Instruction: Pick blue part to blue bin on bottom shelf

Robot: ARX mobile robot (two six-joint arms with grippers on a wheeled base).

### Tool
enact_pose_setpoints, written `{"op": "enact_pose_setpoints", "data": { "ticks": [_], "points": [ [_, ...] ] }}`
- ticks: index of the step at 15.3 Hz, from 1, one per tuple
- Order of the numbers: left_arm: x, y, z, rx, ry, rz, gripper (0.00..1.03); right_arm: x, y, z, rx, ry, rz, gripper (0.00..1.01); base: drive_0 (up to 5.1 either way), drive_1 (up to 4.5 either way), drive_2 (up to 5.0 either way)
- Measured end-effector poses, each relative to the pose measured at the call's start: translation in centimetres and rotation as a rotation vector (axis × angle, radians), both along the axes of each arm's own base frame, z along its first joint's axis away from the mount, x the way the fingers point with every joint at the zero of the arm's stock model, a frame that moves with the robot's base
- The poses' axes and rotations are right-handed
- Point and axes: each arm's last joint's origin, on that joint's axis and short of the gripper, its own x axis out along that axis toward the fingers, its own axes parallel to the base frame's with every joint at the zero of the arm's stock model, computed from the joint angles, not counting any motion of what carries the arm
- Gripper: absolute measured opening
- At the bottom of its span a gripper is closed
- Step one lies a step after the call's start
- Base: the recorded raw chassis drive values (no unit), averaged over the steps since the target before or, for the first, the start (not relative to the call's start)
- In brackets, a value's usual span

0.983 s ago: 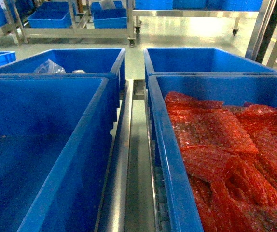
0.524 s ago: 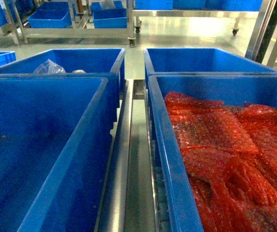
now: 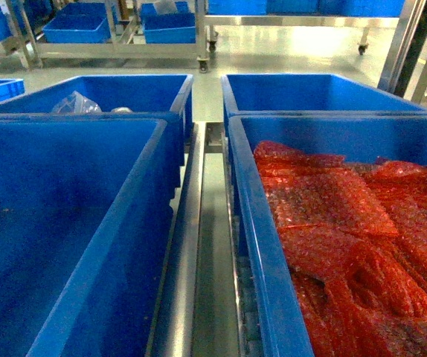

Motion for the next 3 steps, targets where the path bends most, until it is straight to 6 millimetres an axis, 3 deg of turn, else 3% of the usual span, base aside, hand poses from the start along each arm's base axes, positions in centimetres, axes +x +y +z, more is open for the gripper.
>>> {"op": "enact_pose_setpoints", "data": {
  "ticks": [3],
  "points": [
    [0.00,0.00,0.00,0.000,0.000,0.000,0.98,0.00,0.00,0.00,0.000,0.000,0.000,0.98,0.0,0.00,0.0]
  ]
}}
